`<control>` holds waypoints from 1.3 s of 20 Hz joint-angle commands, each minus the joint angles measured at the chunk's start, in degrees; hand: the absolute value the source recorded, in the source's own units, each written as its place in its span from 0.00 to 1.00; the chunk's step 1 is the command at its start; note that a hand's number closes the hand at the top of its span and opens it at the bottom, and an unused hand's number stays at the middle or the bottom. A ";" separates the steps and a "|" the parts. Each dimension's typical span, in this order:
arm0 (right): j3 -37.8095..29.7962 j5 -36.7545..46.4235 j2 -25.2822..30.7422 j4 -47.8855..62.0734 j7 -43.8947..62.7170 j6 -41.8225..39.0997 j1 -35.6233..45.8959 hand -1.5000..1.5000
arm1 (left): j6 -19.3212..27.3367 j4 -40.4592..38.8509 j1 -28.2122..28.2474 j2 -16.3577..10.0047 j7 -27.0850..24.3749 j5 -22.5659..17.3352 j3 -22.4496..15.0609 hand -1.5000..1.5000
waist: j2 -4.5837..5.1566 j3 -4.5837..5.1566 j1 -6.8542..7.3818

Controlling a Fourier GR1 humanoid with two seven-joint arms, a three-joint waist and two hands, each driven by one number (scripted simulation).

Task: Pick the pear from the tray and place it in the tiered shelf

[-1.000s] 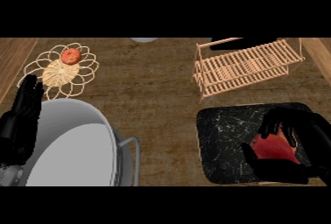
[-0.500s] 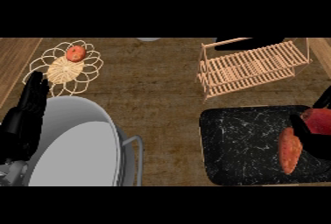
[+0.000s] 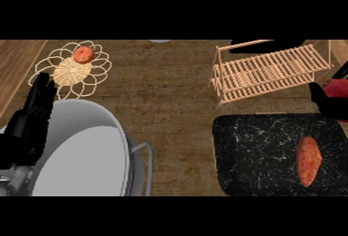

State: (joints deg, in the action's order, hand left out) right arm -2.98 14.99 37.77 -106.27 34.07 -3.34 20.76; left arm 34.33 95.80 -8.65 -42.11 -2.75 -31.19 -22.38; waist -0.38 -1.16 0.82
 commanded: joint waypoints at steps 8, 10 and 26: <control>0.15 6.63 -6.79 25.09 -14.66 8.17 11.15 1.00 | 1.53 -2.36 -1.51 5.49 0.32 0.79 -2.04 0.50 | 0.89 1.12 0.45; 0.64 7.04 -8.16 25.81 -14.68 8.72 13.11 1.00 | -0.76 -3.38 -1.45 4.83 0.39 -0.89 -0.50 0.50 | 0.72 1.17 0.07; -4.80 5.67 -13.15 59.18 -33.13 11.85 24.23 0.00 | 1.19 -1.23 0.02 5.90 0.26 0.60 -3.80 0.50 | 1.06 1.08 0.76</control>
State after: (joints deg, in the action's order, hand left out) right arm -6.70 21.38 24.54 -53.59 5.87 9.43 43.73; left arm 34.30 95.23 -9.77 -41.84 -3.26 -31.12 -23.25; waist -0.11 -1.26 1.61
